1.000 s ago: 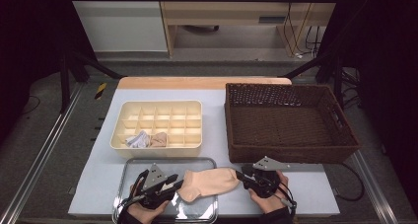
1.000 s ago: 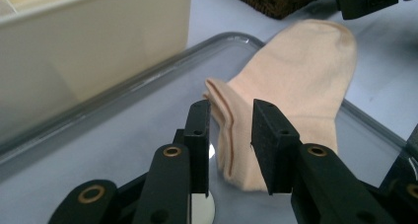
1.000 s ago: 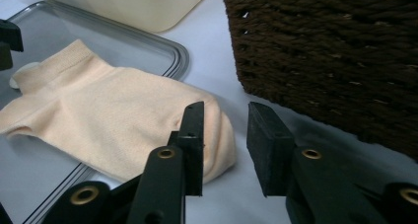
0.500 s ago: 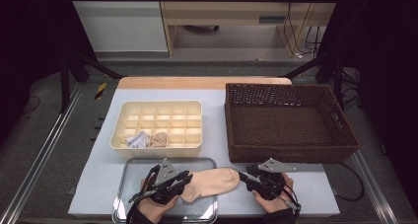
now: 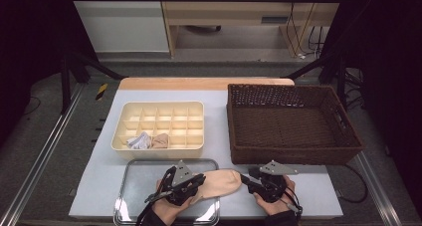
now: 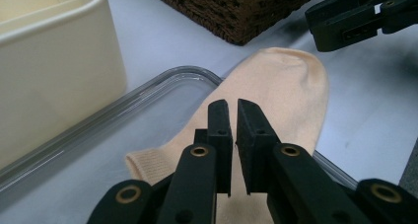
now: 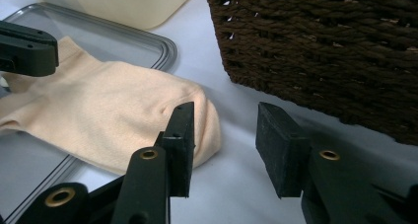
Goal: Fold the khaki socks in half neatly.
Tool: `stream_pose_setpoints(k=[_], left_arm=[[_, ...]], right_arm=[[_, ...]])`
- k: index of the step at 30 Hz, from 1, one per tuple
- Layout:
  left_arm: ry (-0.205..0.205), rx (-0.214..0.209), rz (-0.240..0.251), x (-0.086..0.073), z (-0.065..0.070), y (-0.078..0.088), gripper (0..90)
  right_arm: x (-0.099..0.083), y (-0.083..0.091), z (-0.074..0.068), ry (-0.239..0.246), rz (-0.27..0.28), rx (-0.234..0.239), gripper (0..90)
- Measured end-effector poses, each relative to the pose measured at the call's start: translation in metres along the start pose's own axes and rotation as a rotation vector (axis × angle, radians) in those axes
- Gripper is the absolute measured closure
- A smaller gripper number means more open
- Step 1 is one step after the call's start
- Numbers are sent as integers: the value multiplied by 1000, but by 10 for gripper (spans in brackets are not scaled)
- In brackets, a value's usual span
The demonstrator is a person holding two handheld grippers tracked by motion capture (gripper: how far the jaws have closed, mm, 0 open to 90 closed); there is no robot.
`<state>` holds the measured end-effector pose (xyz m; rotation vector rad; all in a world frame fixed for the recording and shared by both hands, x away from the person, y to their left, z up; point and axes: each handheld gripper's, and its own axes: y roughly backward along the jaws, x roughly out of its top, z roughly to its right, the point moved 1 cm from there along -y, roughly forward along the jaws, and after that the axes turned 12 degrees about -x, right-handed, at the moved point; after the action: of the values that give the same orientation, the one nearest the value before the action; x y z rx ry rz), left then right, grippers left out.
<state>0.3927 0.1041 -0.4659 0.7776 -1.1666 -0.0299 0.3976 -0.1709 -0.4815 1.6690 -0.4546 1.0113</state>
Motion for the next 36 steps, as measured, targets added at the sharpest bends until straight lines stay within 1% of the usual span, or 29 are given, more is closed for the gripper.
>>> stream_pose_setpoints(k=[2, 5, 7, 12, 14, 17, 21, 22, 24, 26, 28, 29, 30, 31, 32, 34, 36], left_arm=[[-3, -8, -7, -1, 2, -3, 841], [-12, -22, -20, -3, 4, -7, 844], [-9, -38, -39, -3, 4, -11, 841], [-3, -48, -59, -7, 4, -16, 838], [-4, -53, -77, -10, 5, -20, 837], [-4, -52, -77, -11, 5, -21, 832], [-1, -54, -76, -12, 5, -21, 831], [-2, -54, -76, -12, 5, -22, 831], [-1, -54, -77, -12, 5, -22, 830], [1, -54, -77, -12, 5, -22, 829], [1, -52, -77, -12, 5, -22, 829], [2, -52, -78, -12, 5, -22, 829], [3, -53, -78, -12, 5, -22, 829], [3, -53, -78, -12, 5, -22, 829], [3, -53, -78, -12, 5, -22, 829], [5, -53, -78, -11, 5, -22, 829], [4, -53, -79, -11, 5, -22, 828]], right_arm=[[-1, -2, 0, -4, -3, 4, 601], [-3, -4, 1, -24, -9, 13, 606], [-3, -6, 1, -42, -13, 26, 608], [-3, -11, -2, -47, -20, 38, 612], [-3, -12, -4, -47, -27, 41, 618], [-5, -14, -6, -44, -48, 42, 633], [-7, -17, -8, -41, -72, 45, 665], [-7, -18, -9, -28, -60, 46, 671], [-7, -18, -10, -20, -60, 43, 696], [-7, -18, -10, -21, -62, 36, 732], [-7, -19, -11, -25, -68, 34, 788], [-6, -19, -12, -26, -76, 41, 825], [-6, -19, -14, -30, -82, 44, 838], [-6, -19, -14, -18, -79, 43, 846], [-5, -18, -15, -16, -90, 40, 850], [-3, -16, -15, -18, -93, 46, 854], [-1, -13, -14, -21, -82, 54, 855]])
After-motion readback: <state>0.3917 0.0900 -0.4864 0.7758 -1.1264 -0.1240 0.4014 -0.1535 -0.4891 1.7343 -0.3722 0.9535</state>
